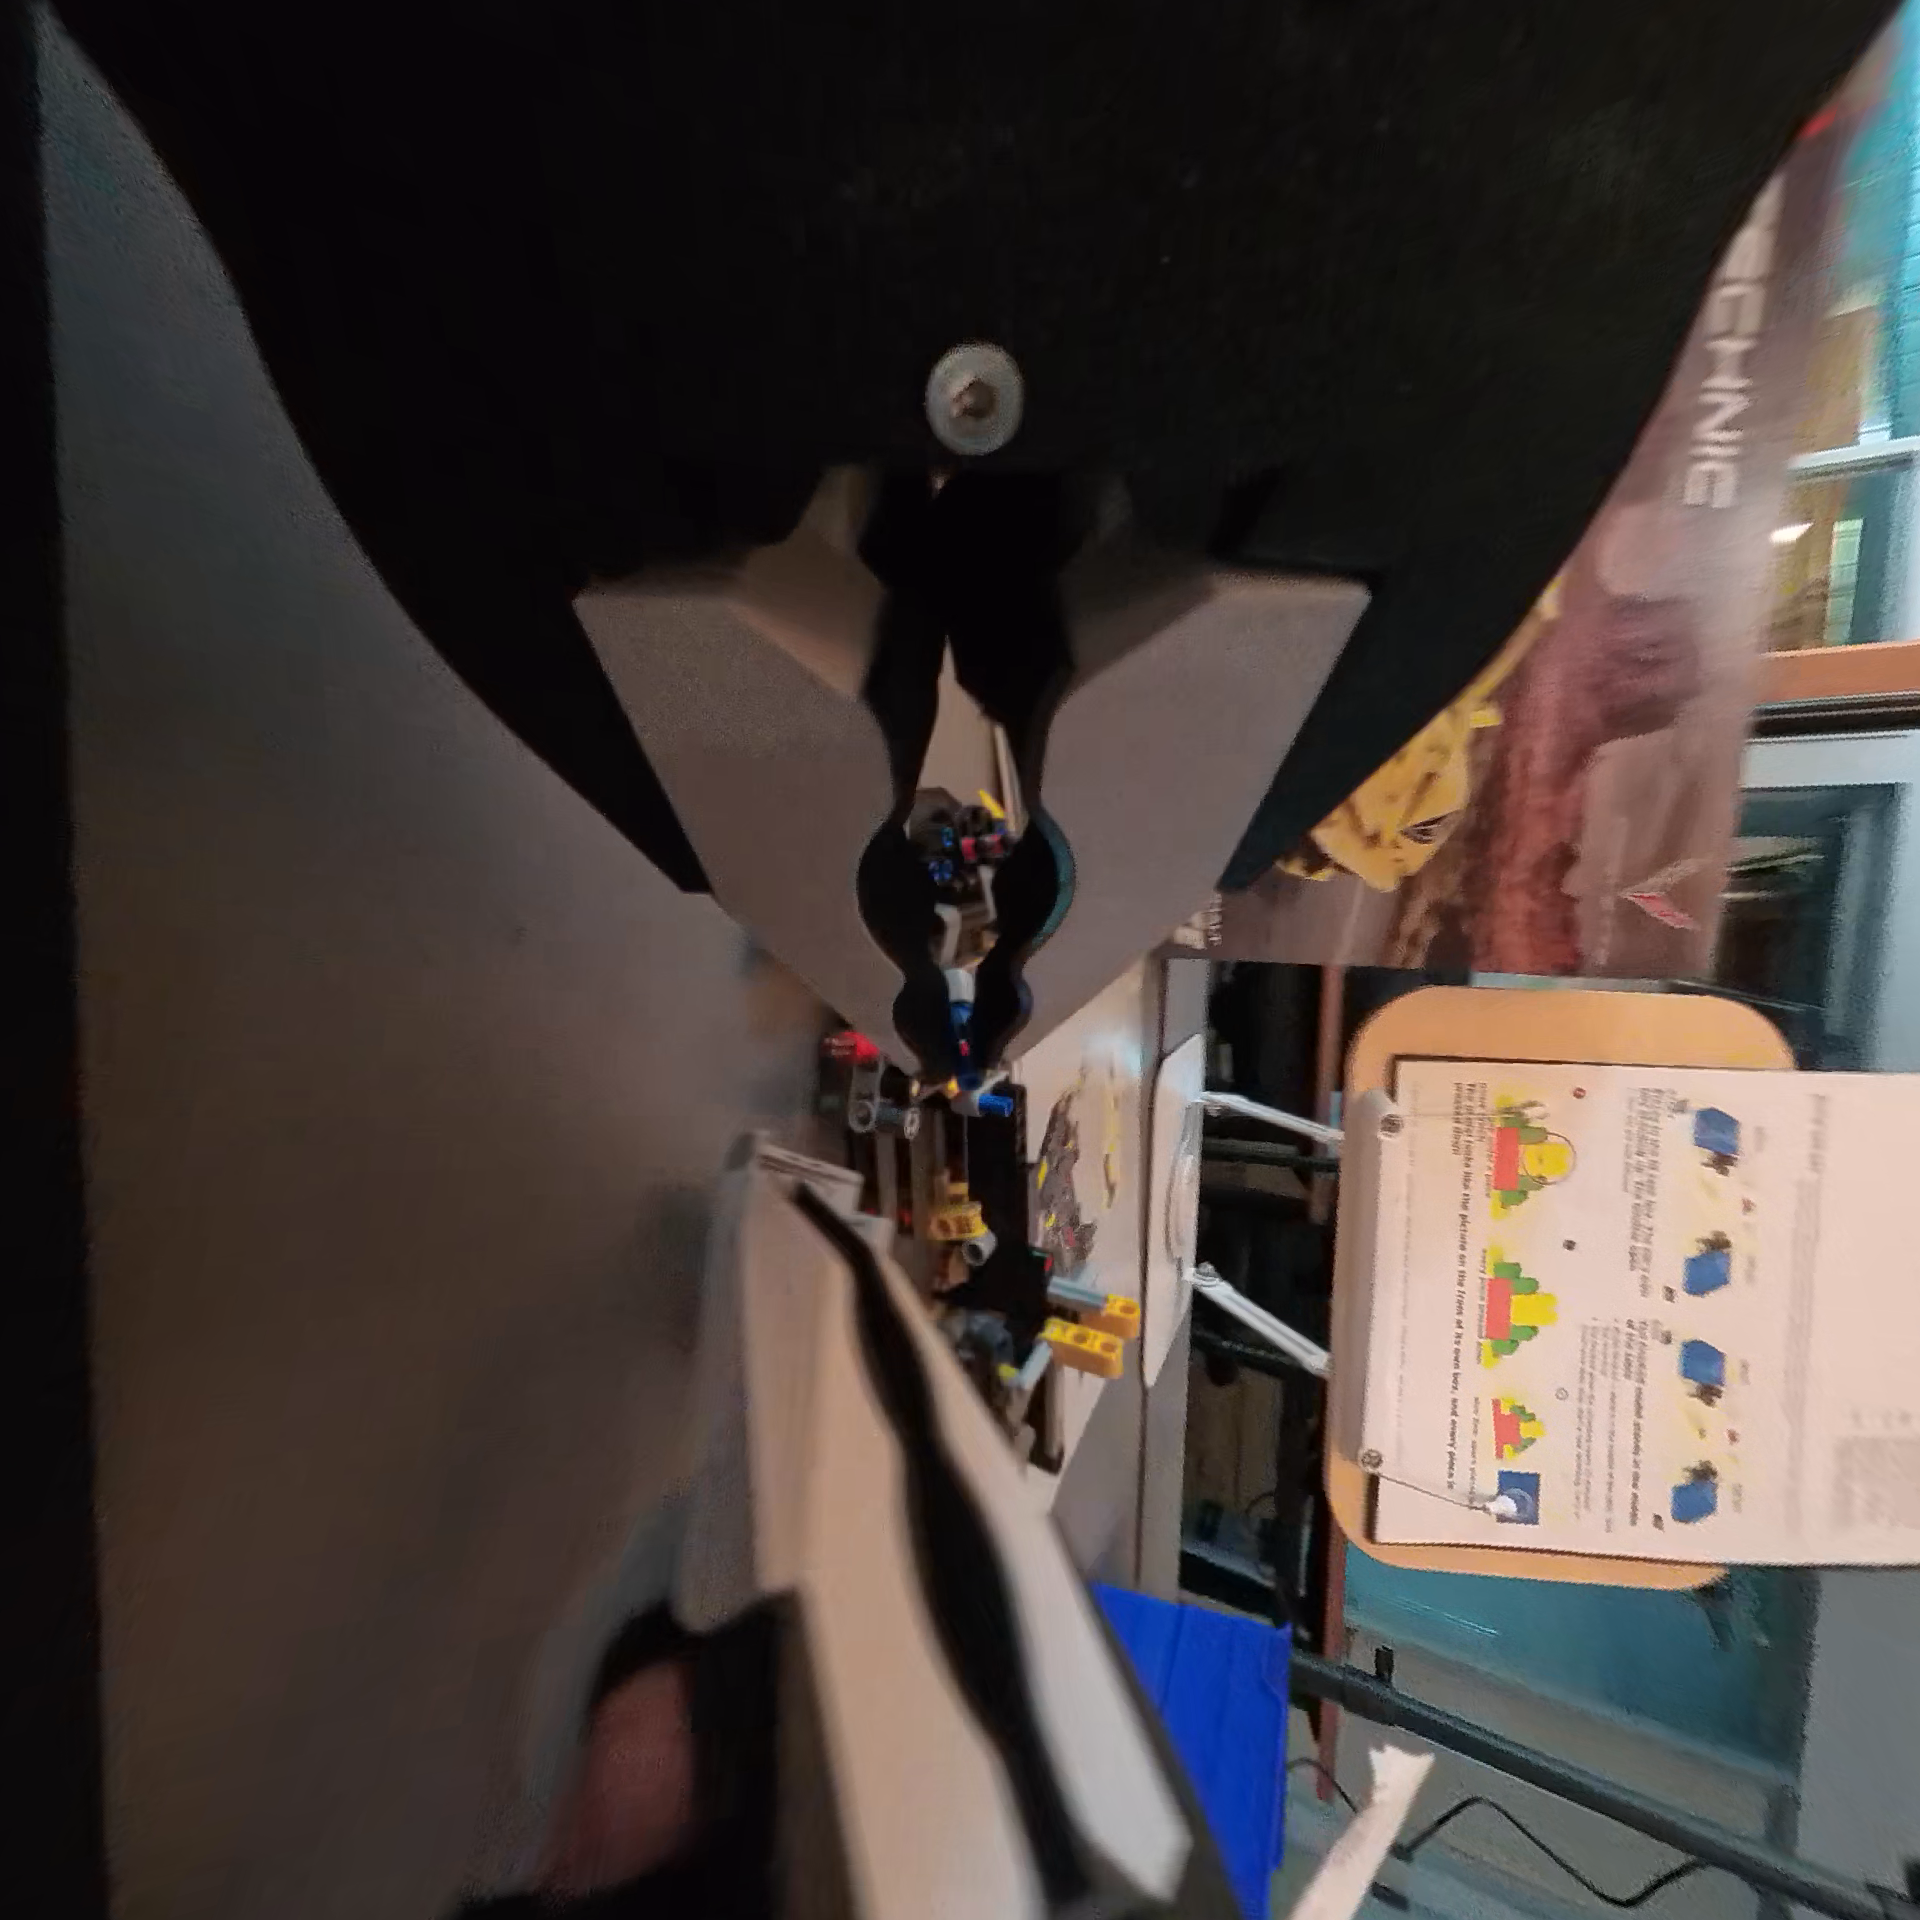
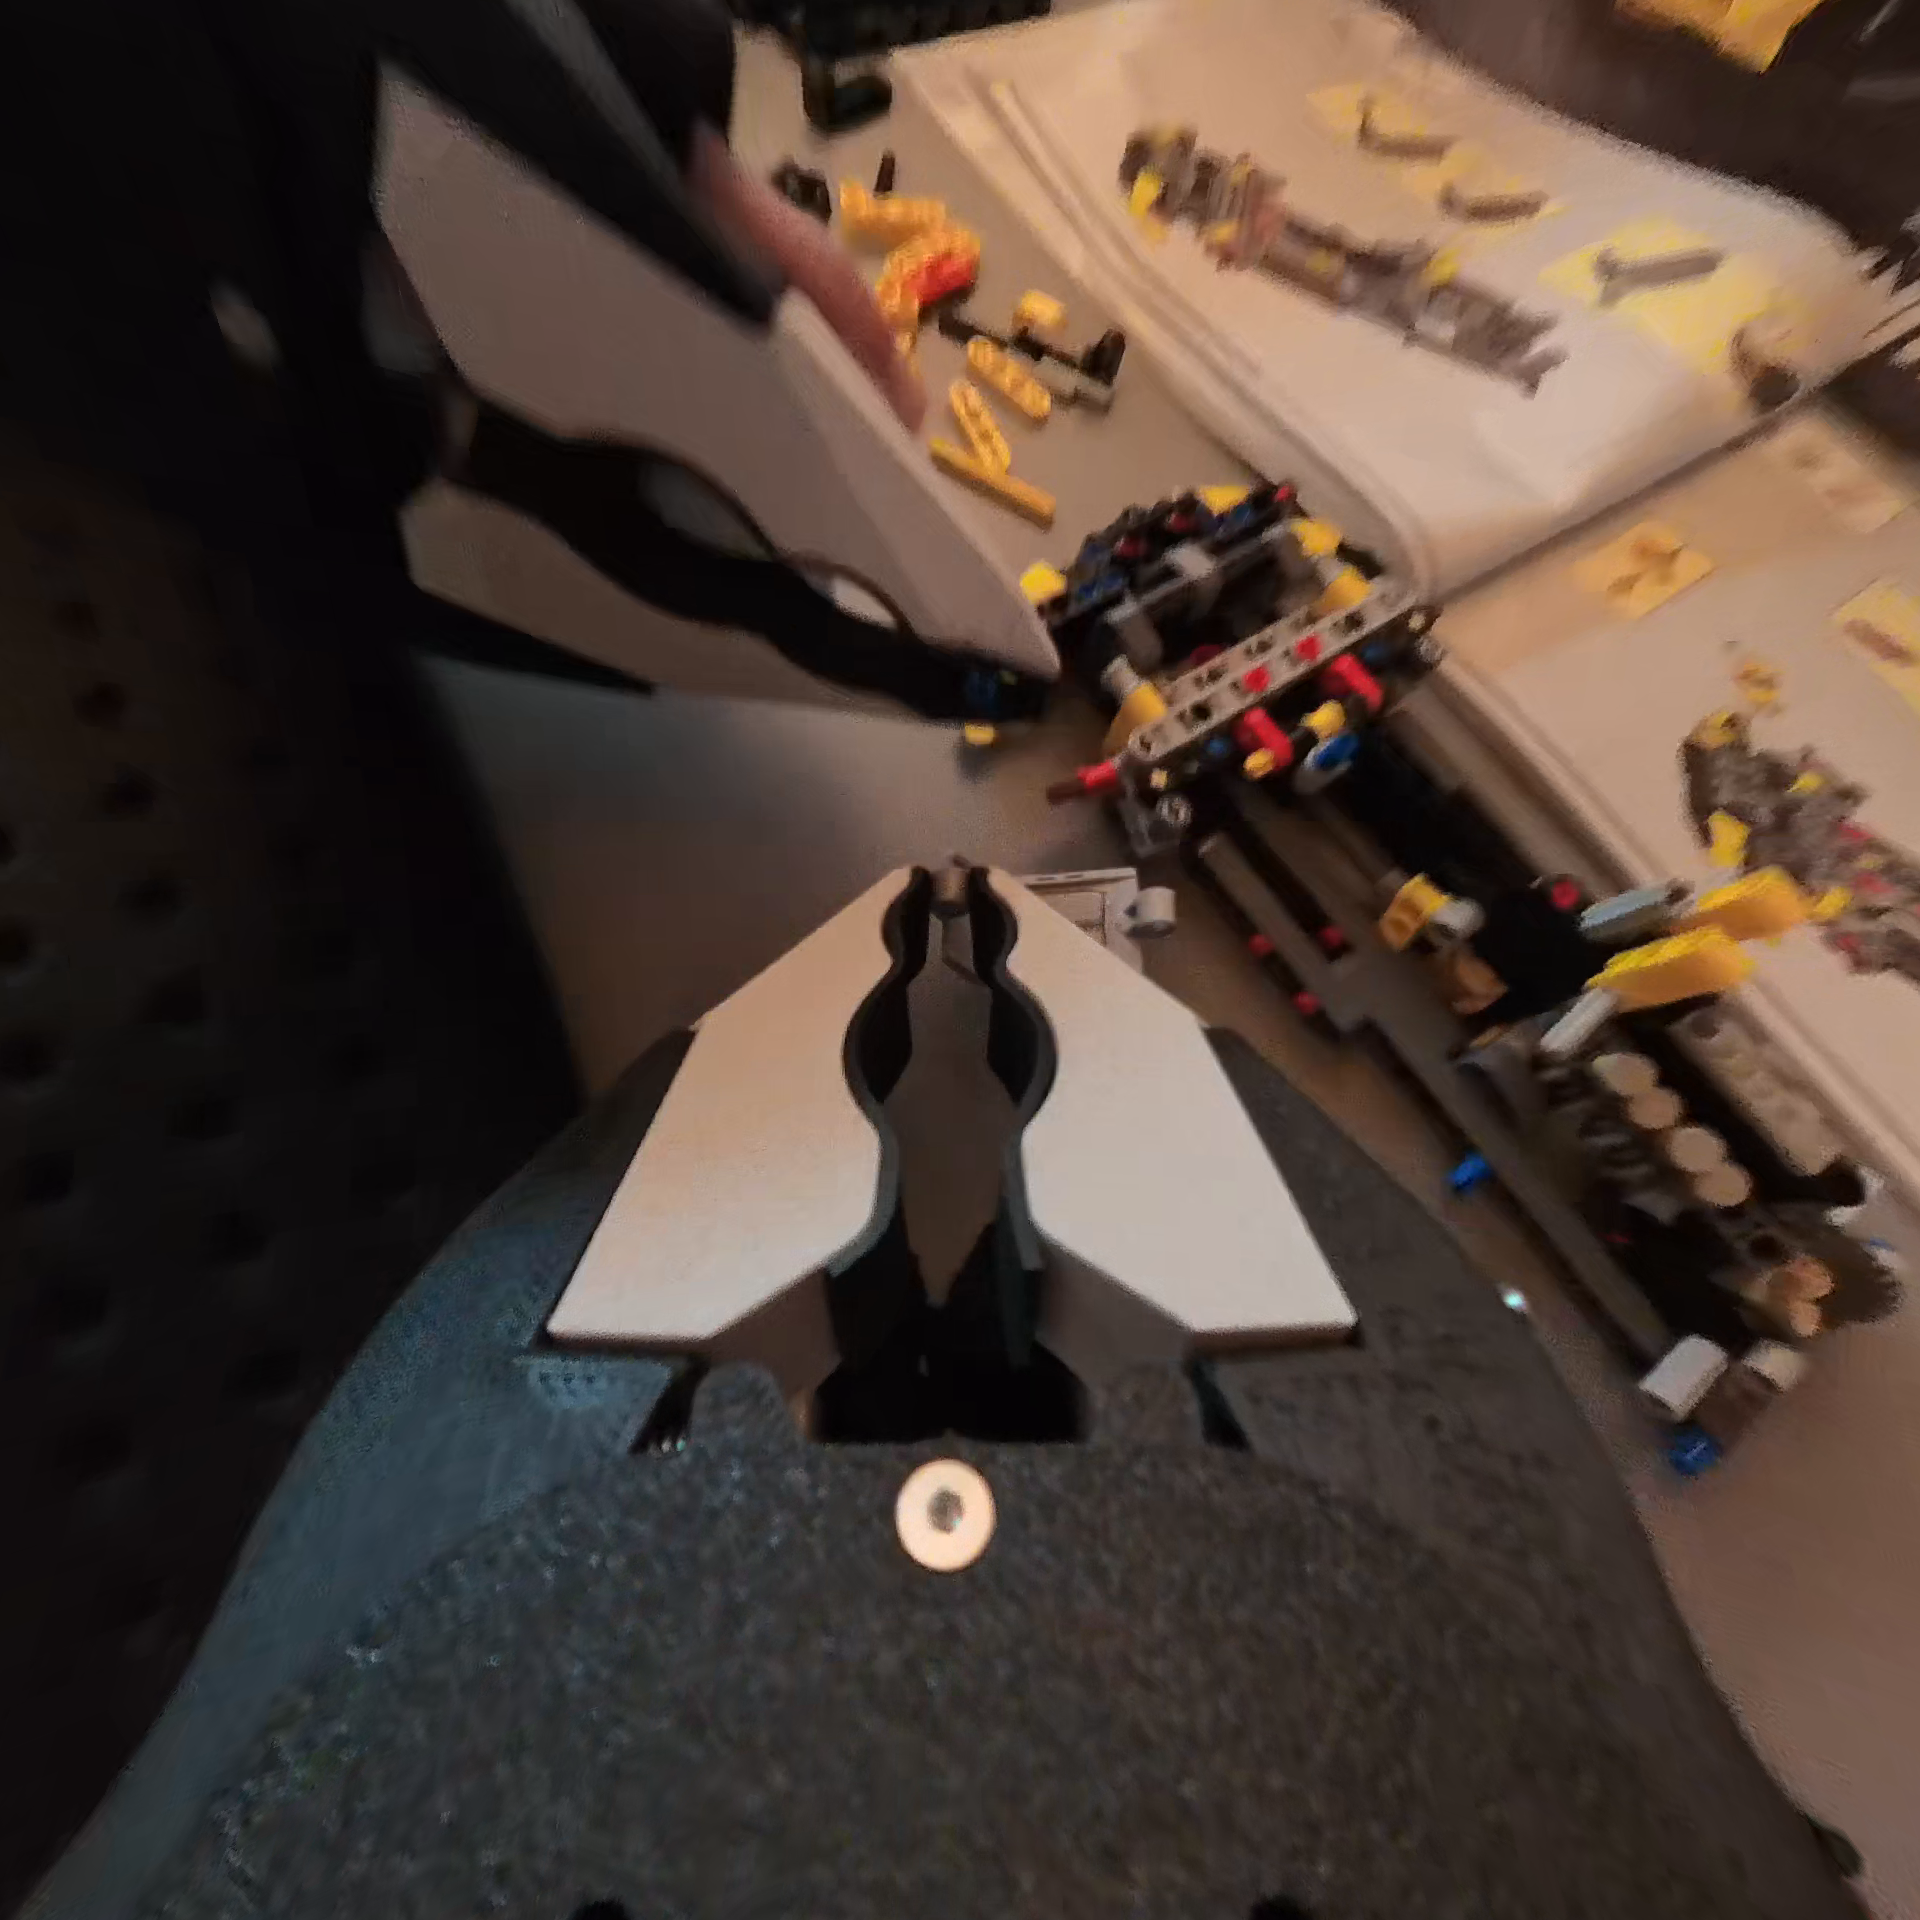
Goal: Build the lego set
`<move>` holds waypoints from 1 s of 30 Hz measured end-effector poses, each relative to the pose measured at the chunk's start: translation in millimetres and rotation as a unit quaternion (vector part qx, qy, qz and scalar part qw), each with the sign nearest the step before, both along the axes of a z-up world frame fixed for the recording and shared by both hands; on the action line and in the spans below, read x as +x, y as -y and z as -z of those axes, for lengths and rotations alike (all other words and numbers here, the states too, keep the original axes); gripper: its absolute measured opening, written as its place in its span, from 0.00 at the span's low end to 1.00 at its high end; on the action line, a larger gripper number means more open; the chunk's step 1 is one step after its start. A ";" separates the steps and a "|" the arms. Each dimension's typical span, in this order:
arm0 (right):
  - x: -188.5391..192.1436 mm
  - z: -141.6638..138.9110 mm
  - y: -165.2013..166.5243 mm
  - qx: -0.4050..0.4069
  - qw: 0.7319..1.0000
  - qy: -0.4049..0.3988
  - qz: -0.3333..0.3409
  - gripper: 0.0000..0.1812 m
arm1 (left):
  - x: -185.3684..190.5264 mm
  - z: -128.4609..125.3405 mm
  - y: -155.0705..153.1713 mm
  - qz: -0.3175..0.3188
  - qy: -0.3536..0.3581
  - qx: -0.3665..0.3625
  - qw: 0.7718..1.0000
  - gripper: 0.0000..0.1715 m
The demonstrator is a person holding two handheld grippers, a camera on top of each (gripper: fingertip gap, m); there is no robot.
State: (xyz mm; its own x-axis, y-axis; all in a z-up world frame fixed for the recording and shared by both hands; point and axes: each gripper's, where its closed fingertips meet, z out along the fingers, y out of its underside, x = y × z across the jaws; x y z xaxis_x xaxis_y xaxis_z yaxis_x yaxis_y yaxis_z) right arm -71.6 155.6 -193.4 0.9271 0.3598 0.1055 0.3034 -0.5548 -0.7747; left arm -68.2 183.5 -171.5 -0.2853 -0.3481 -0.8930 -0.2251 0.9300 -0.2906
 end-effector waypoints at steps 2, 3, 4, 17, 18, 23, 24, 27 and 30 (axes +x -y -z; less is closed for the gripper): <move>-0.2 10.7 4.6 -0.021 0.999 -0.021 -0.011 0.08 | 0.3 -4.4 2.4 0.006 0.004 -0.046 0.999 0.01; 0.9 7.6 4.1 -0.015 0.999 -0.037 -0.006 0.12 | 0.7 -7.2 3.1 0.007 0.010 -0.053 0.999 0.01; -1.0 -2.2 3.0 -0.001 0.998 -0.070 -0.005 0.13 | 1.3 -9.1 2.9 0.007 0.018 -0.047 0.999 0.01; -12.4 -51.5 -6.6 0.088 0.988 -0.127 -0.013 0.05 | 0.6 -21.5 18.1 0.030 0.051 -0.040 0.997 0.01; -11.9 -50.9 -6.8 0.089 0.988 -0.123 -0.014 0.05 | 0.6 -21.8 17.9 0.030 0.051 -0.041 0.997 0.01; -11.5 -48.7 -6.3 0.081 0.985 -0.150 -0.022 0.03 | 0.5 -20.4 19.3 0.034 0.045 -0.052 0.997 0.01; -11.4 -49.2 -5.7 0.078 0.983 -0.164 -0.024 0.02 | 0.4 -21.9 20.1 0.038 0.049 -0.056 0.997 0.01; -12.1 -56.0 -1.2 0.073 0.964 -0.252 -0.041 0.02 | -2.6 -28.3 26.5 0.072 0.047 -0.126 0.988 0.01; -12.7 -63.0 6.2 0.063 0.933 -0.349 -0.065 0.02 | -8.8 -39.4 33.8 0.119 0.037 -0.232 0.965 0.05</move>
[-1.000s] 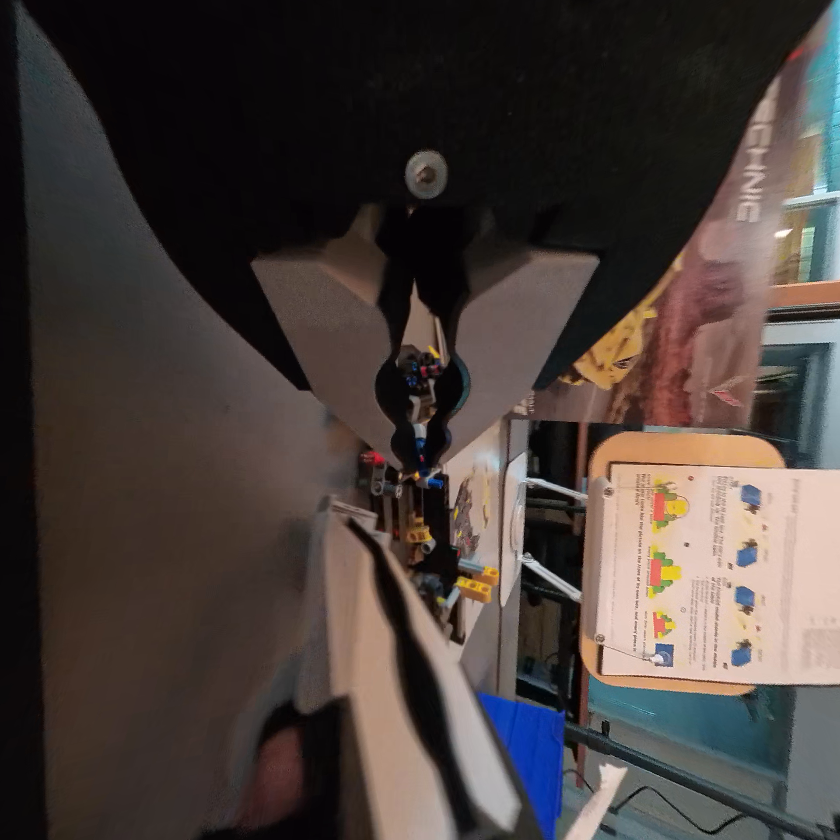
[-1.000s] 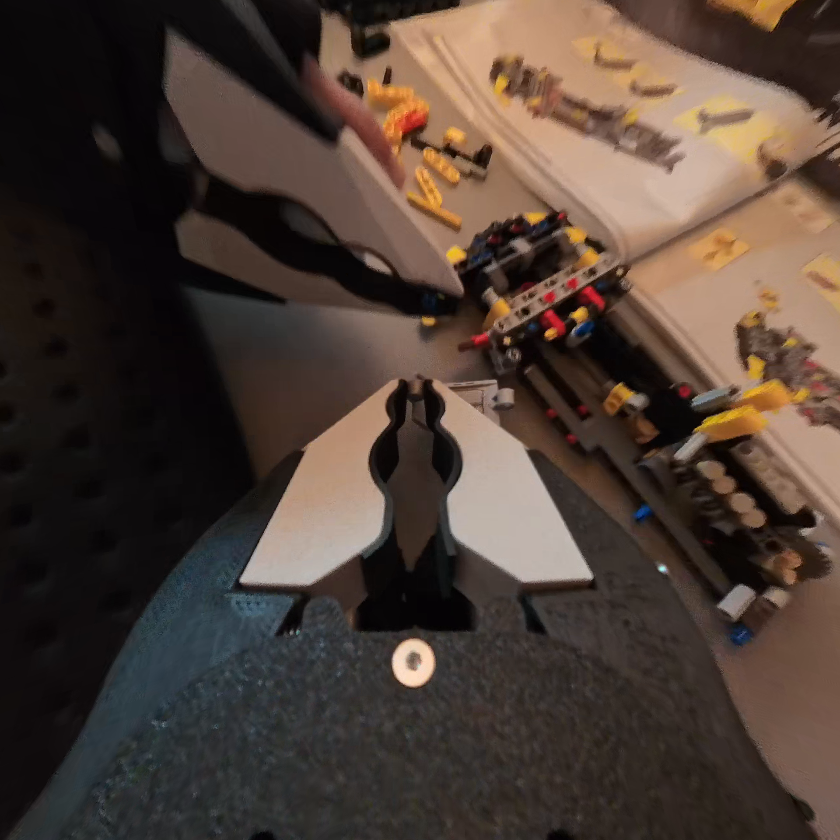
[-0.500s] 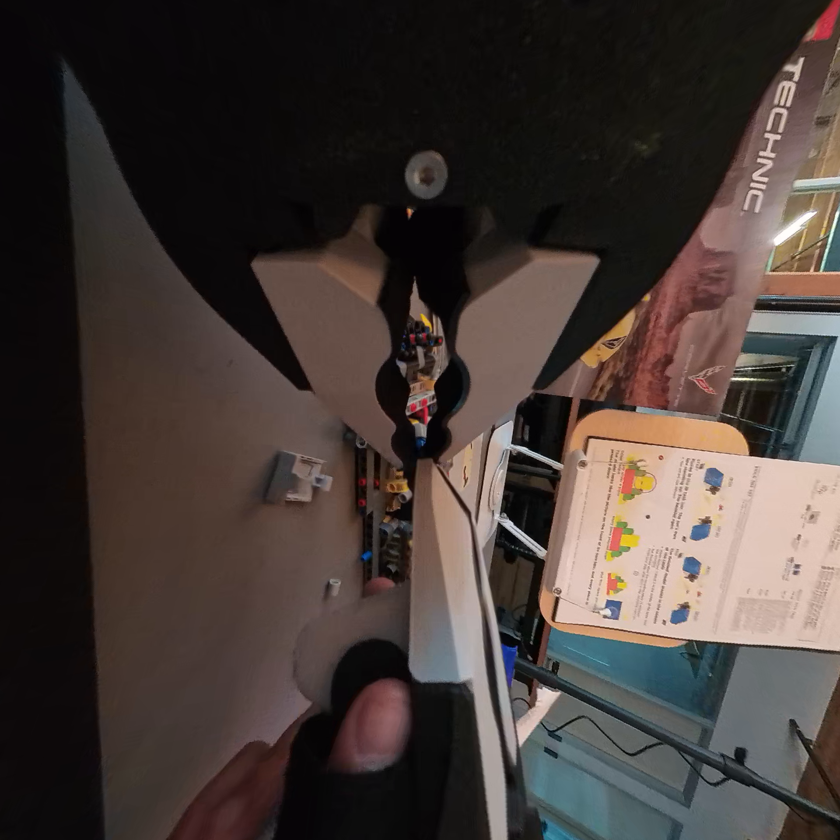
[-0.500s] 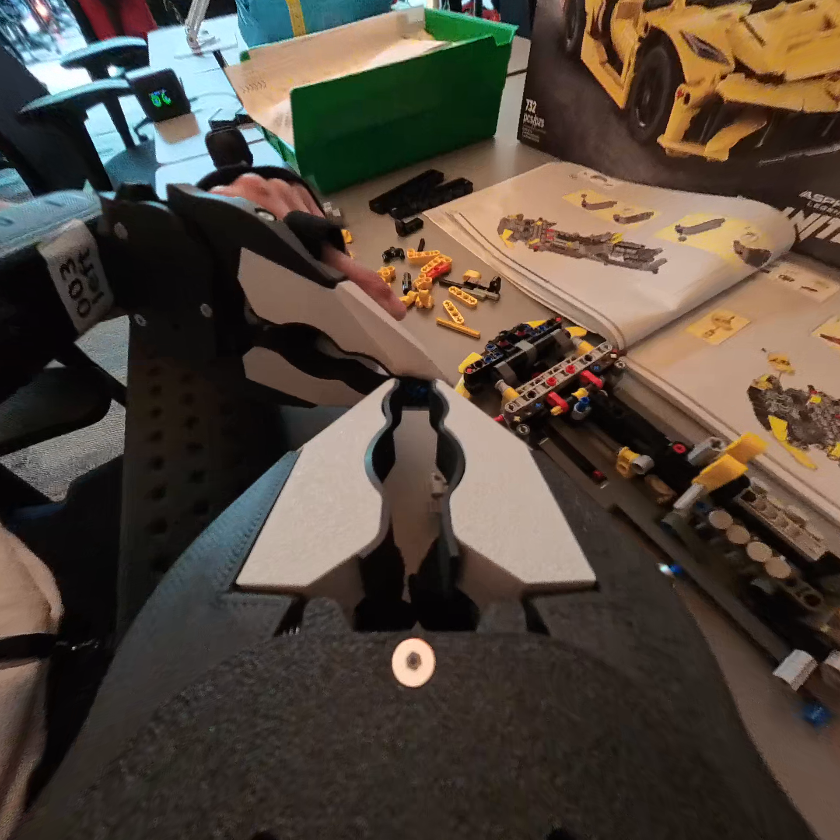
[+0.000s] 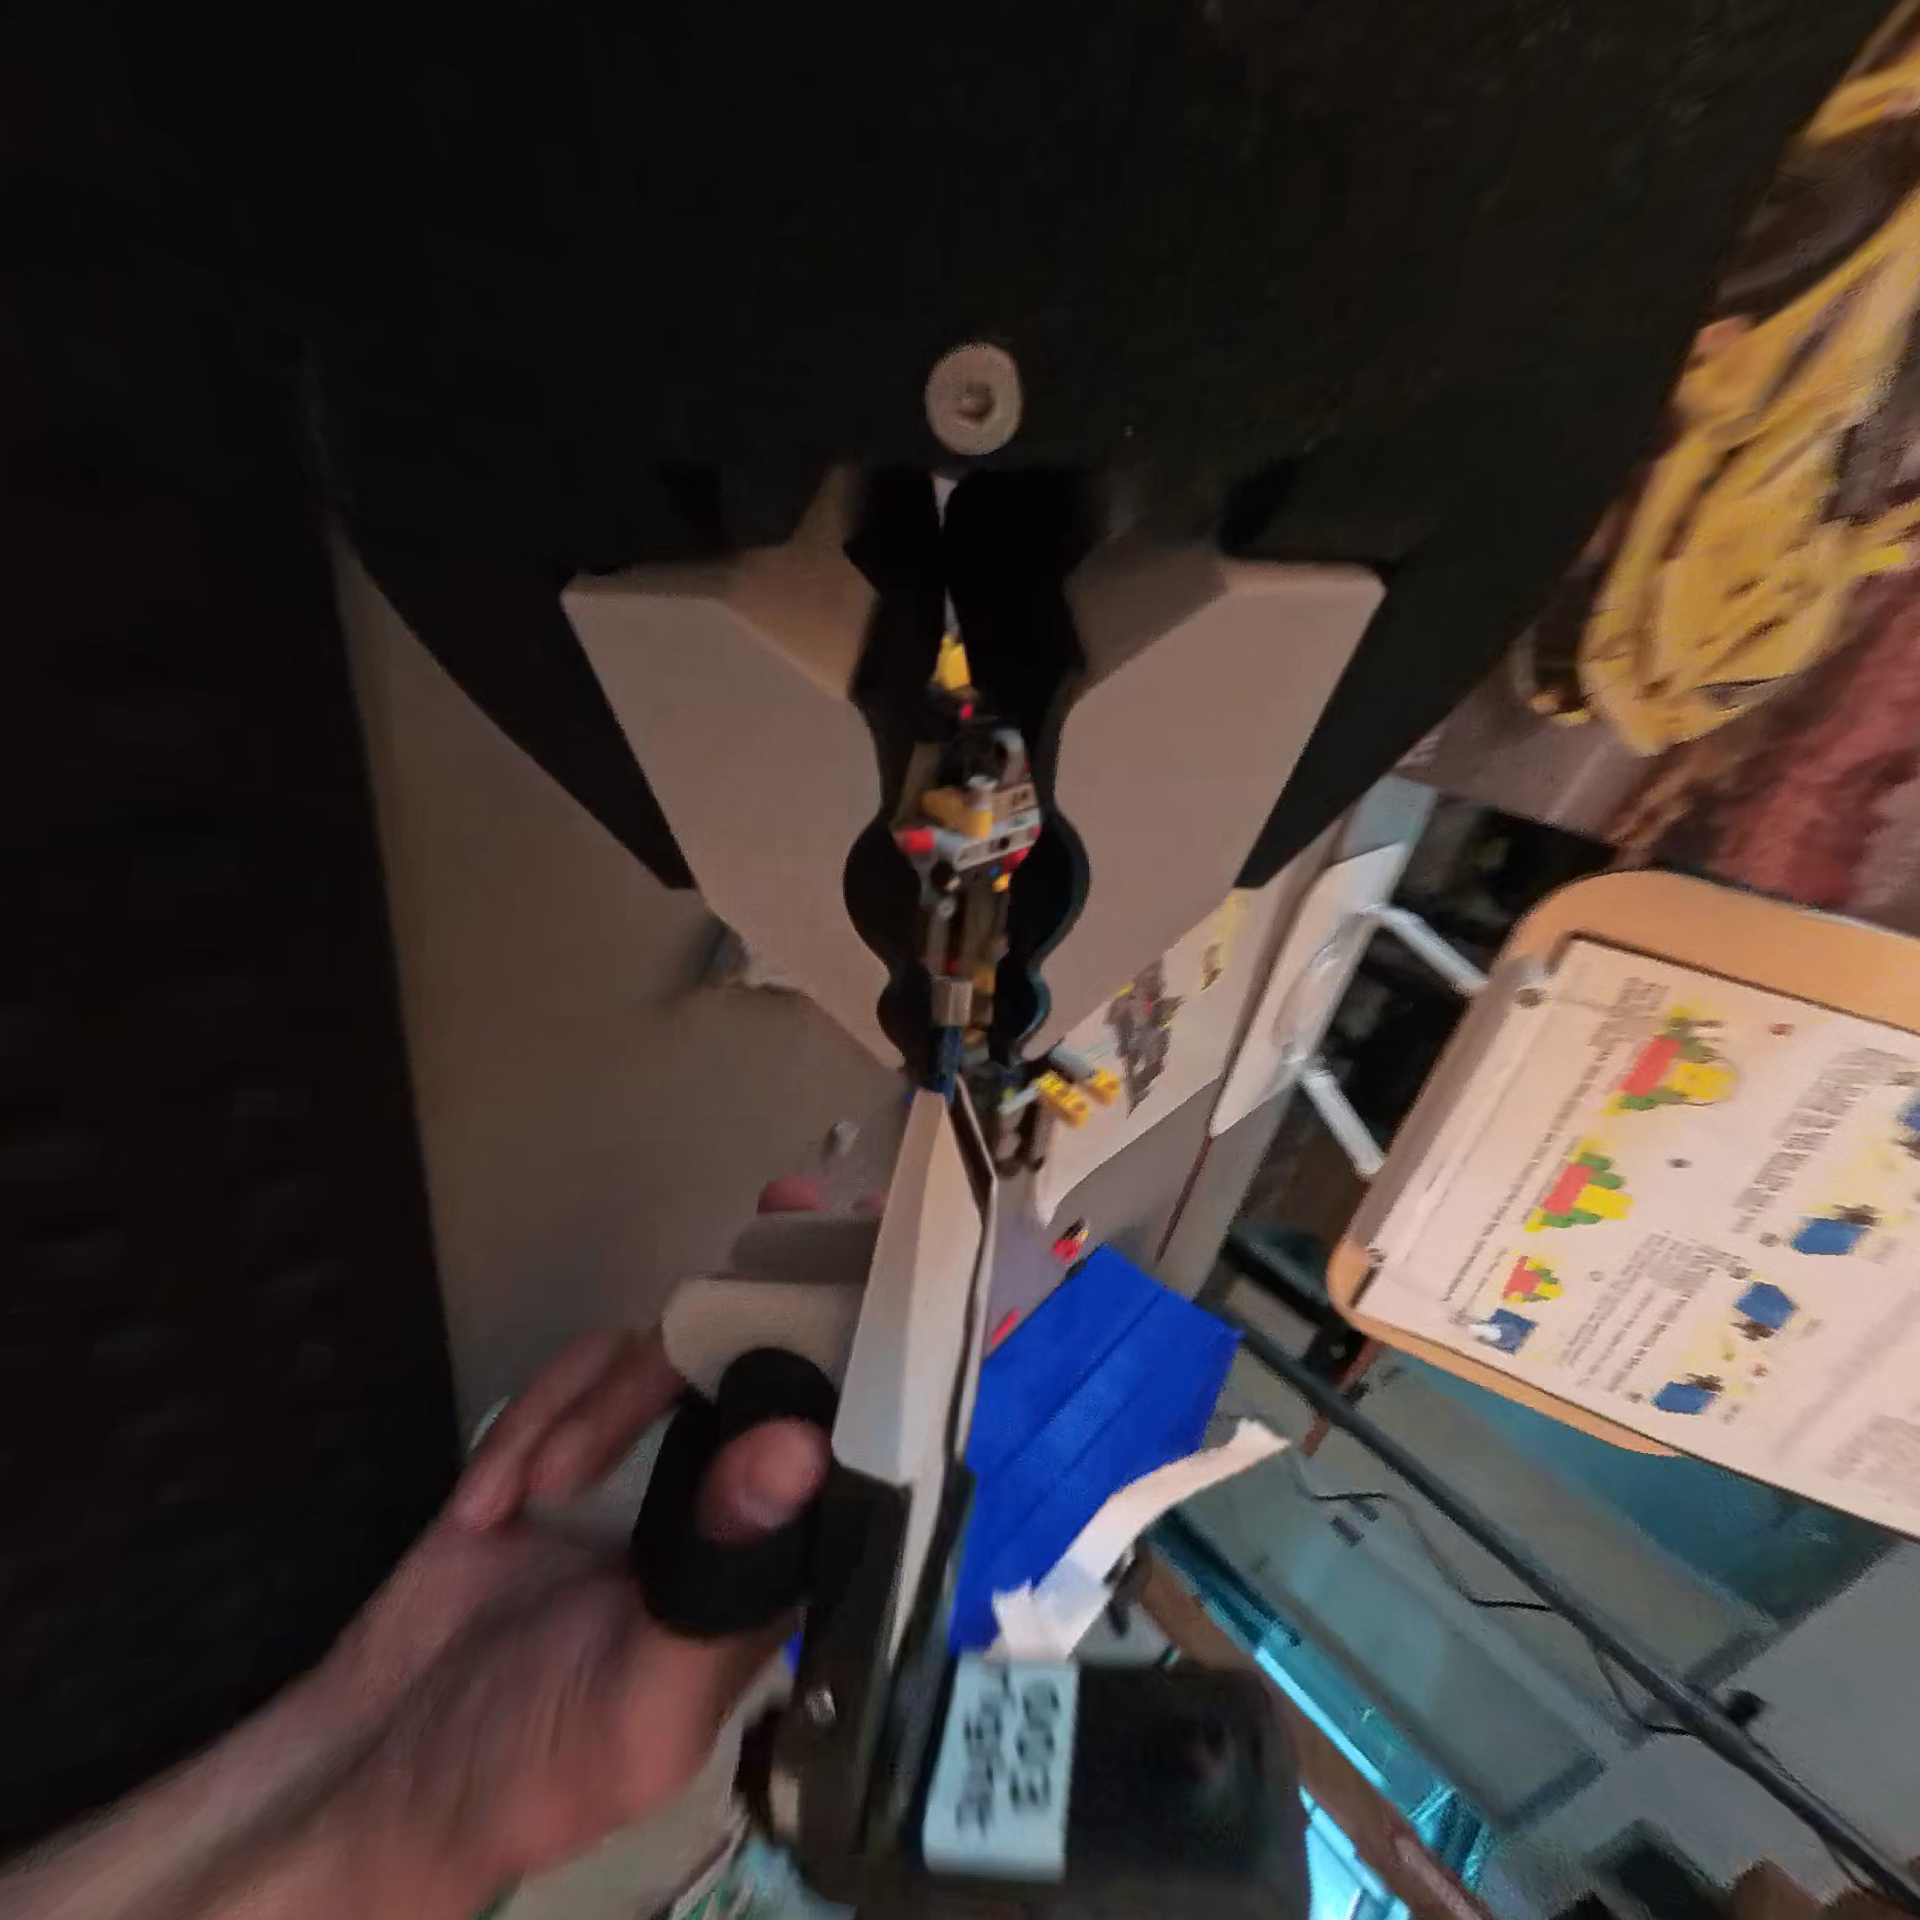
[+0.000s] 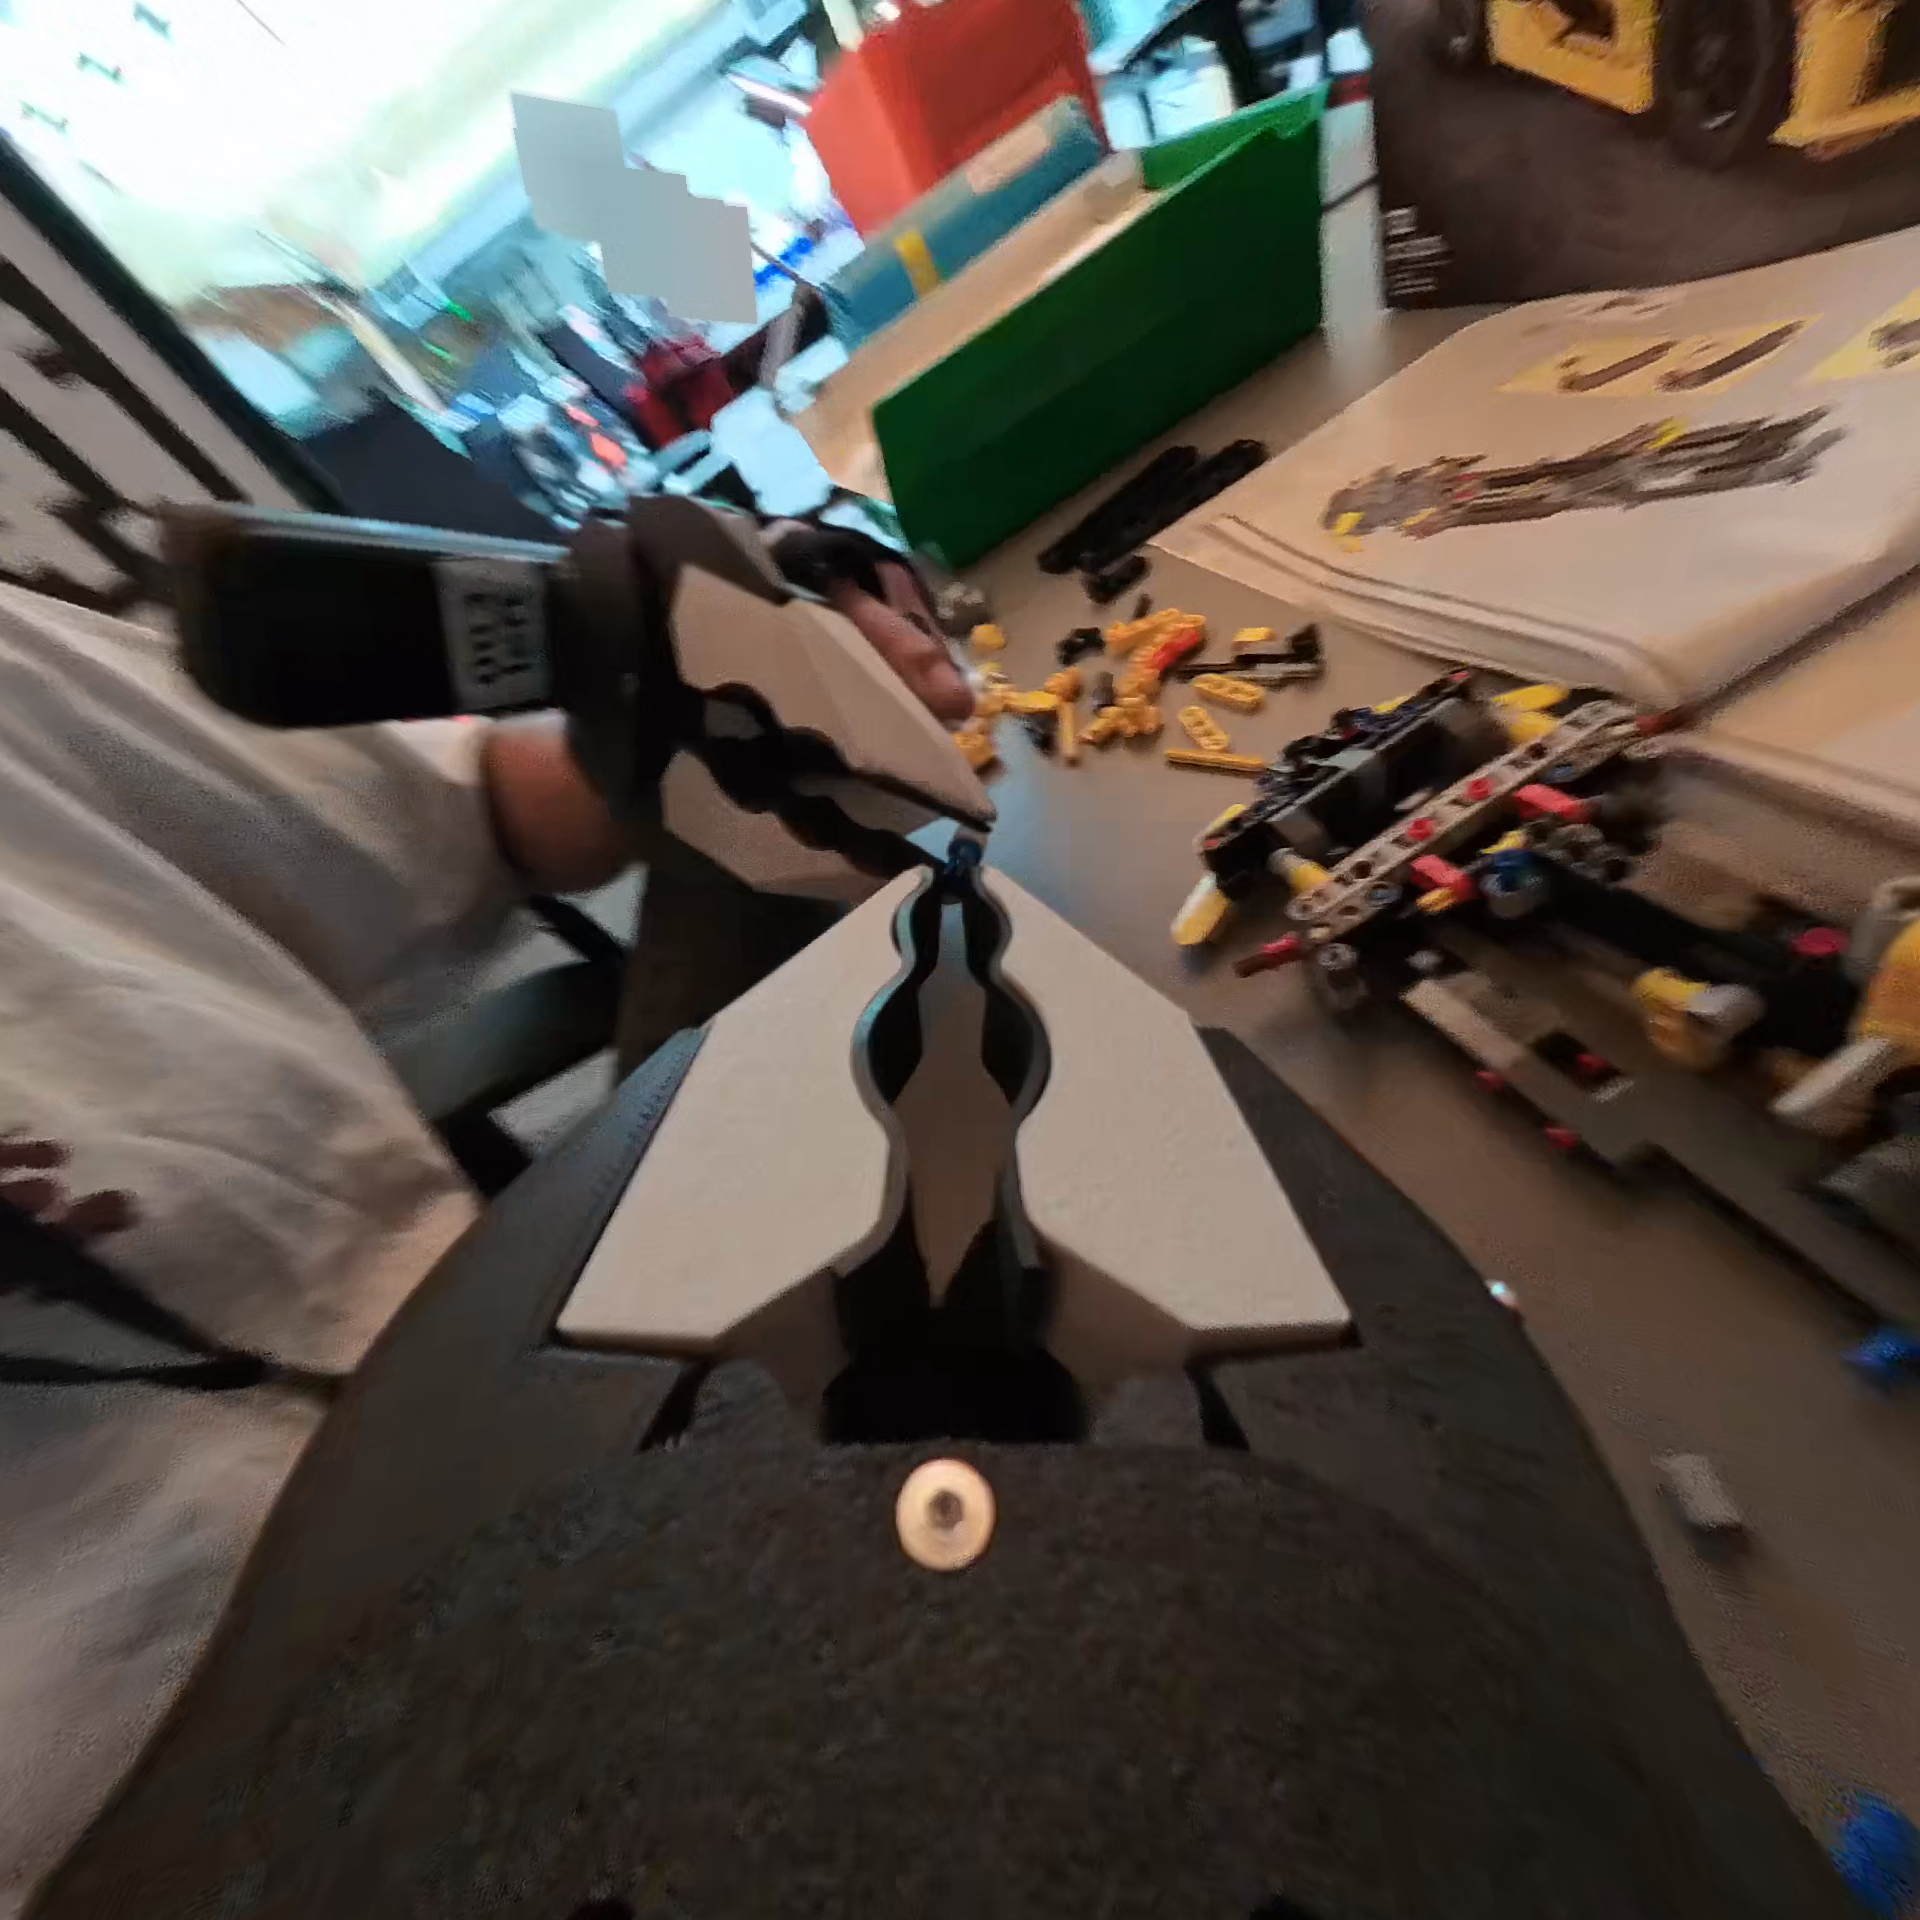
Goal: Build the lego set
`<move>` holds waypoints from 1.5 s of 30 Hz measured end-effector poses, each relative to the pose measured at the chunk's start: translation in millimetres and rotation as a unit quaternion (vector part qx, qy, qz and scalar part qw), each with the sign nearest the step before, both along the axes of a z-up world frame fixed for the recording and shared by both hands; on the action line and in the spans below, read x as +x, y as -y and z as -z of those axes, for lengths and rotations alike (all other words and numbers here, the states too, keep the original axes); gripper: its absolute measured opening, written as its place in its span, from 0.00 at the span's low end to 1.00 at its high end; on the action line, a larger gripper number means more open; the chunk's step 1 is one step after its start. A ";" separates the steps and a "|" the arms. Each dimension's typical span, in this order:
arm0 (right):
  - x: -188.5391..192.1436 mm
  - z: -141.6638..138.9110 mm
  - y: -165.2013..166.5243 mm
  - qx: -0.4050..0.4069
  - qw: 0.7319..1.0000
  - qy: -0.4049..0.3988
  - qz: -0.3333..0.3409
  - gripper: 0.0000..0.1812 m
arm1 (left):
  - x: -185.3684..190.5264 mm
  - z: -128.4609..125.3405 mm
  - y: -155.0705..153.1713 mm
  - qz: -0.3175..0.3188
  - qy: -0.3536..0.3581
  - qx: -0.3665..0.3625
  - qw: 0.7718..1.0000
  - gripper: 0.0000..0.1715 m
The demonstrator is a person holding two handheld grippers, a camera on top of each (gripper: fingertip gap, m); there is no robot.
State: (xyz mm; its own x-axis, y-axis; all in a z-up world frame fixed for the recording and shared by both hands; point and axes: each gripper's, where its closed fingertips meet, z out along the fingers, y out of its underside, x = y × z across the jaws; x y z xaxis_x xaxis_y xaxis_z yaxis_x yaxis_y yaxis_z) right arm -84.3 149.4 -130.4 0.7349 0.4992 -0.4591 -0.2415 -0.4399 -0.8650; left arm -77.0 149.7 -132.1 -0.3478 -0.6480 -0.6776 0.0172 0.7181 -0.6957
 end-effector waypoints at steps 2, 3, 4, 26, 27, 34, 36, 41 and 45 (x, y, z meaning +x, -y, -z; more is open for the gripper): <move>-3.3 -5.0 5.6 -0.008 0.998 -0.061 -0.031 0.01 | -4.9 -3.5 7.1 0.039 -0.018 -0.059 0.997 0.04; -5.8 -9.5 8.6 -0.006 0.995 -0.084 -0.048 0.01 | -7.0 -5.6 10.5 0.056 -0.019 -0.078 0.995 0.03; -9.4 -15.3 12.3 -0.002 0.992 -0.108 -0.068 0.02 | -8.5 -6.8 12.7 0.067 -0.021 -0.091 0.993 0.02; 15.6 14.6 12.1 -0.006 0.998 0.048 -0.030 0.11 | -11.1 -1.1 -0.4 0.084 -0.114 -0.224 0.964 0.02; 17.4 26.2 13.0 -0.006 0.993 0.118 -0.023 0.12 | -10.0 4.2 -2.9 0.080 -0.130 -0.230 0.961 0.02; 13.4 73.0 7.4 -0.024 0.940 0.339 -0.009 0.09 | -10.9 37.6 1.6 0.085 -0.211 -0.219 0.949 0.02; 12.8 81.3 6.4 -0.045 0.942 0.333 -0.018 0.09 | -11.1 38.3 2.2 0.092 -0.214 -0.225 0.946 0.02; 4.8 75.2 7.7 -0.054 0.960 0.271 -0.052 0.04 | -12.3 38.2 3.9 0.117 -0.215 -0.227 0.942 0.02; -7.1 48.8 14.8 -0.009 0.980 0.181 -0.081 0.03 | -17.3 31.6 12.4 0.150 -0.204 -0.231 0.939 0.02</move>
